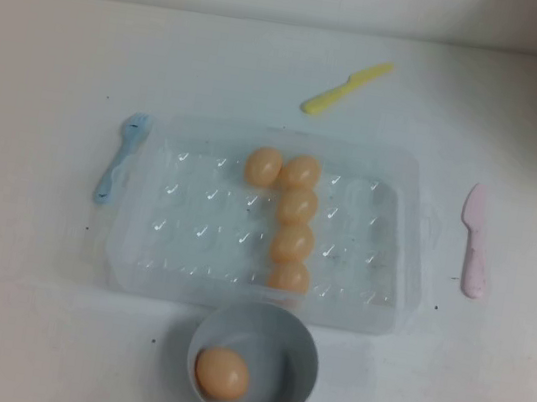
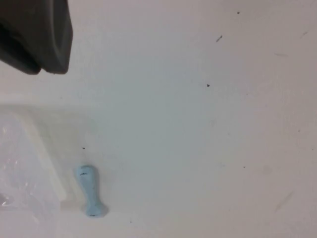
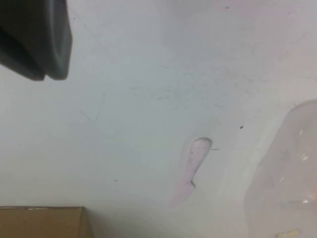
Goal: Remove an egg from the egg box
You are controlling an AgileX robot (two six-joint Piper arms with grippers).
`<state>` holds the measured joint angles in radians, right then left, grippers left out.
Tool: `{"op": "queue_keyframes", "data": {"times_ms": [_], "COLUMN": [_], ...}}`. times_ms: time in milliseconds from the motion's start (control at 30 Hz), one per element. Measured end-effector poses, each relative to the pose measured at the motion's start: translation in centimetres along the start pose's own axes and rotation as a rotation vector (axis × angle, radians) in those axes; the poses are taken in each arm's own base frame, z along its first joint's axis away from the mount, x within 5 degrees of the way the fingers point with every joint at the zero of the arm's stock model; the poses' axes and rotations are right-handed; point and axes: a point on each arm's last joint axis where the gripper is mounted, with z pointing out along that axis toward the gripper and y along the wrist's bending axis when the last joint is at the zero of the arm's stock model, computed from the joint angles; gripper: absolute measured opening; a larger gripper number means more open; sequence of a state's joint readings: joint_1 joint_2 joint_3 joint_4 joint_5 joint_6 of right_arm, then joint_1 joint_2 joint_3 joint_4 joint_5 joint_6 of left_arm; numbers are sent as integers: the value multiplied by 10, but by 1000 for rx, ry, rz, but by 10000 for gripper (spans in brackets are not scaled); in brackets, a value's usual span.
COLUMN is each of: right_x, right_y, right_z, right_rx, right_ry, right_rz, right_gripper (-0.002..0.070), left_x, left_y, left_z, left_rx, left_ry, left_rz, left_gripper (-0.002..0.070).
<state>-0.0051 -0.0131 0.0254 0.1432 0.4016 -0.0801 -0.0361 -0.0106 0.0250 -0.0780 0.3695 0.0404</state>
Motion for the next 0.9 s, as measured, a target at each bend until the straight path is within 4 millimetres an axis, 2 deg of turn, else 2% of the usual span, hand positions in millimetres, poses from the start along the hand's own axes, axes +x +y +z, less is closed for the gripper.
{"op": "queue_keyframes", "data": {"times_ms": [733,900], "right_x": [0,-2], "right_y": [2,7], "right_z": [0,0], "right_rx": [-22,-79], "right_ry": [1,-15], "right_rz": [50,190], "right_gripper": [-17,-17], "left_x": [0,0], "left_y": [0,0], "left_z": [0,0], "left_rx": [0,0], "left_ry": [0,0], "left_rz": [0,0], "left_gripper": [-5,-4]}}
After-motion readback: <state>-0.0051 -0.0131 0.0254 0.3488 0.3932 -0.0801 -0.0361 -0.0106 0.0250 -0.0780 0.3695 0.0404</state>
